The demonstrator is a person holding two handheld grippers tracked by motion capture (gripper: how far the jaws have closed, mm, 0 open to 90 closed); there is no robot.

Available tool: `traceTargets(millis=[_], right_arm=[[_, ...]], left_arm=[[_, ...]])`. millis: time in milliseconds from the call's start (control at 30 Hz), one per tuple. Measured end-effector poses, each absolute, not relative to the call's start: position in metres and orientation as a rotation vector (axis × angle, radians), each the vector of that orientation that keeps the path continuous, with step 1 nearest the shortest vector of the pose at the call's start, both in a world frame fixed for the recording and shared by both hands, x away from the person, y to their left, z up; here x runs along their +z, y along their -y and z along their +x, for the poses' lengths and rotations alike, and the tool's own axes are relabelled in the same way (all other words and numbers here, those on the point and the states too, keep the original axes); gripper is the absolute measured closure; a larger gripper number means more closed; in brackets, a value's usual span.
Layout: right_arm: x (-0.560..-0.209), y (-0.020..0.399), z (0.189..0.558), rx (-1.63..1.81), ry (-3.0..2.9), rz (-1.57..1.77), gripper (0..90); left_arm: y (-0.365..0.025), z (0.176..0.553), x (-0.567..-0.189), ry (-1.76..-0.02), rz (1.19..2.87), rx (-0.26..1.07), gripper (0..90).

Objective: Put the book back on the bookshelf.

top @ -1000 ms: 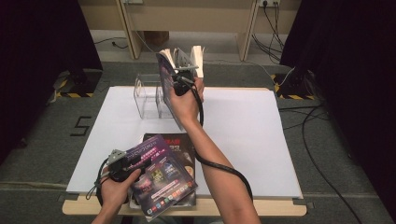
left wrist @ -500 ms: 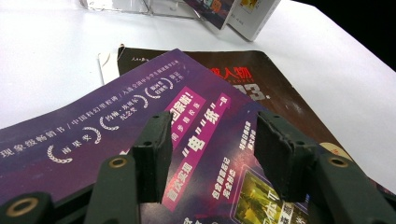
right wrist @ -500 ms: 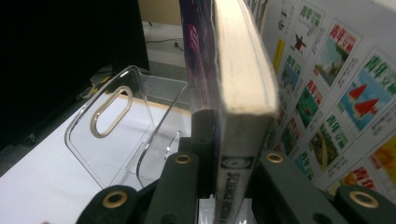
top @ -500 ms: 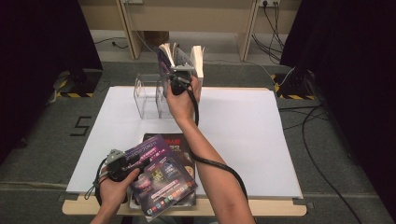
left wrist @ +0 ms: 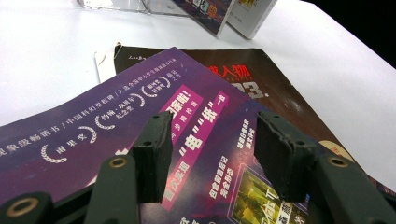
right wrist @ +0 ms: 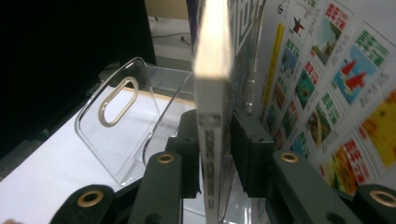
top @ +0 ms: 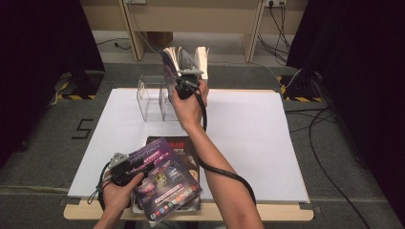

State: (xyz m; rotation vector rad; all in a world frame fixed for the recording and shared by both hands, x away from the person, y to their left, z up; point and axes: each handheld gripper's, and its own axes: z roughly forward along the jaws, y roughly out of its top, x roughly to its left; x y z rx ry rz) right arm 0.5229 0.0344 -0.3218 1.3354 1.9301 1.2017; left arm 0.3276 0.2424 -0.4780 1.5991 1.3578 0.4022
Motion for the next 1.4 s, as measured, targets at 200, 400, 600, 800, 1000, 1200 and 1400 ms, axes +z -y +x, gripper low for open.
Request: traceTargets(millis=[200,400,600,800,1000,1200,1400], right_arm=[[-0.322,-0.026,0.515,1.232,-1.945,1.350,70.0],[-0.322,-0.018,0.509,1.256,-1.957,1.361,68.8],[-0.324,-0.019,0.510,1.252,-1.977,1.368,68.3],[-0.327,-0.027,0.521,1.208,-1.994,1.387,74.1],[-0.325,-0.038,0.527,1.142,-1.973,1.360,83.1],[-0.330,-0.040,0.524,1.162,-1.918,1.339,83.2],[-0.335,-0.032,0.516,1.208,-1.945,1.317,66.6]], left_arm=[[-0.241,0.328,-0.478,-1.354,1.603,0.404,46.3],[-0.241,0.328,-0.478,-1.355,1.604,0.406,46.3],[-0.241,0.328,-0.478,-1.352,1.606,0.406,46.3],[-0.242,0.328,-0.478,-1.353,1.602,0.406,46.3],[-0.242,0.328,-0.477,-1.352,1.602,0.406,46.3],[-0.243,0.328,-0.478,-1.355,1.599,0.406,46.3],[-0.245,0.328,-0.477,-1.359,1.605,0.425,46.3]])
